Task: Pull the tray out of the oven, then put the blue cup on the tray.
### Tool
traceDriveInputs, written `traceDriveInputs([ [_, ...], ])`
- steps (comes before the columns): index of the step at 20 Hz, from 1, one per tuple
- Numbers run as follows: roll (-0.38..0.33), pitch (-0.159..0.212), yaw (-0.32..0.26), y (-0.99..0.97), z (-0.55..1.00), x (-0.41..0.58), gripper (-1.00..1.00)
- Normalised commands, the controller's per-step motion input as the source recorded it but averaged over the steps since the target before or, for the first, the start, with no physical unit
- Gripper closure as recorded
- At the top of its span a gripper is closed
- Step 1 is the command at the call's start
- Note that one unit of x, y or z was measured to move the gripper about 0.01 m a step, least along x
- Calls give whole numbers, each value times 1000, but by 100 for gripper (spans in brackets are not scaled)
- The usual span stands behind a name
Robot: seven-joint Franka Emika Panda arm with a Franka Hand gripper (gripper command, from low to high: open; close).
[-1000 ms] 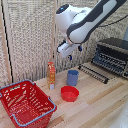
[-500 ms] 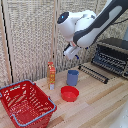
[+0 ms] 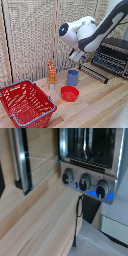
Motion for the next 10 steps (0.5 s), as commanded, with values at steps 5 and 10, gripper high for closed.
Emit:
traceDriveInputs([
  [5, -87, 2, 33, -890, -62, 96, -100],
  [10, 57, 2, 25, -991, -162, 166, -100],
])
